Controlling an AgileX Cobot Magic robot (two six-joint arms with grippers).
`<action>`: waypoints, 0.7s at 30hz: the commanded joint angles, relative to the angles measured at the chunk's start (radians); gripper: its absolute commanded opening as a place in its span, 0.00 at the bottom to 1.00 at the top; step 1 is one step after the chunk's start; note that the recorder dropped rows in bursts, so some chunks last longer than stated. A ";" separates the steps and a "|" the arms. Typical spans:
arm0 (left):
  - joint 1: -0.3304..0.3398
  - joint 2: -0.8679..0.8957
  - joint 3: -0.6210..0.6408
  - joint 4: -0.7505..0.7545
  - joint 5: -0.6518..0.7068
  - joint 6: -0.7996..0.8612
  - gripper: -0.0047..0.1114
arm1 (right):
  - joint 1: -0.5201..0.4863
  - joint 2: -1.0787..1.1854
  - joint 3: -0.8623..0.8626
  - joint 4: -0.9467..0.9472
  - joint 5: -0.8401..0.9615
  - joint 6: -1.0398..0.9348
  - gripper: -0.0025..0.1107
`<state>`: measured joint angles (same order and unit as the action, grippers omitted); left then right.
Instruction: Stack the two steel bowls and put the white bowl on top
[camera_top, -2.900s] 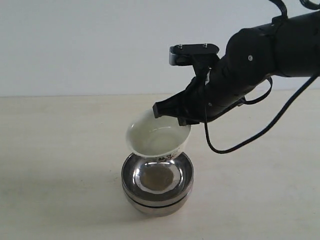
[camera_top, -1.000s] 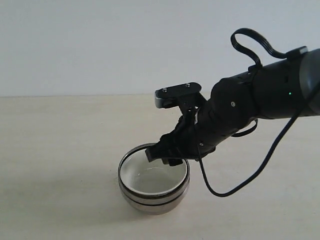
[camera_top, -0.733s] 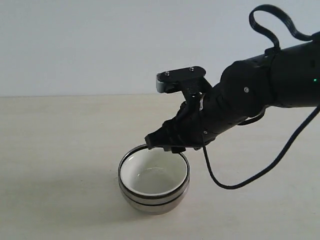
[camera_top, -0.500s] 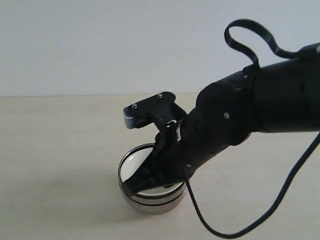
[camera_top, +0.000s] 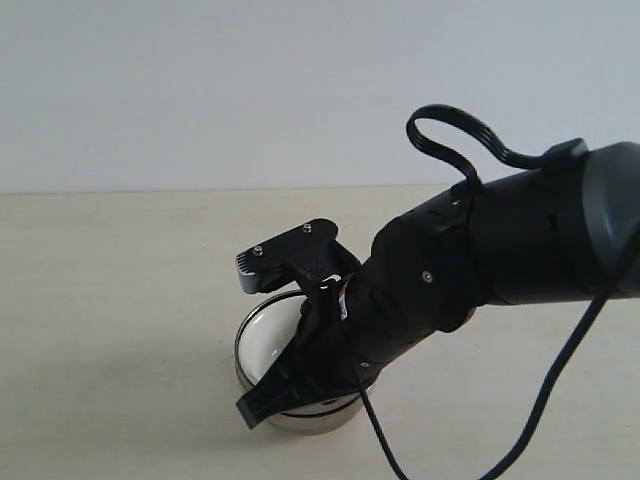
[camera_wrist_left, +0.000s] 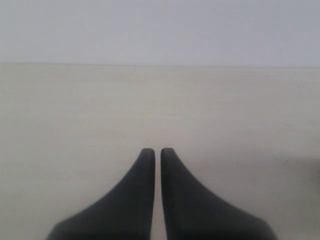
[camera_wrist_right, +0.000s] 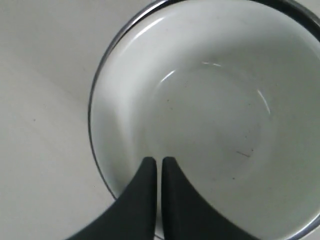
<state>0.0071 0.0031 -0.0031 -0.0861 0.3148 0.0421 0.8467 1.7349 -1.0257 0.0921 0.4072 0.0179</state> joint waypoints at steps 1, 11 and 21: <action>-0.005 -0.003 0.003 0.000 -0.008 -0.005 0.07 | 0.001 -0.018 0.002 0.001 -0.017 0.002 0.02; -0.005 -0.003 0.003 0.000 -0.008 -0.005 0.07 | 0.001 -0.065 0.000 -0.011 -0.073 -0.004 0.02; -0.005 -0.003 0.003 0.000 -0.008 -0.005 0.07 | 0.001 -0.167 0.000 -0.011 0.032 -0.032 0.02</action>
<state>0.0071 0.0031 -0.0031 -0.0861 0.3148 0.0421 0.8467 1.6057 -1.0257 0.0867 0.3864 0.0079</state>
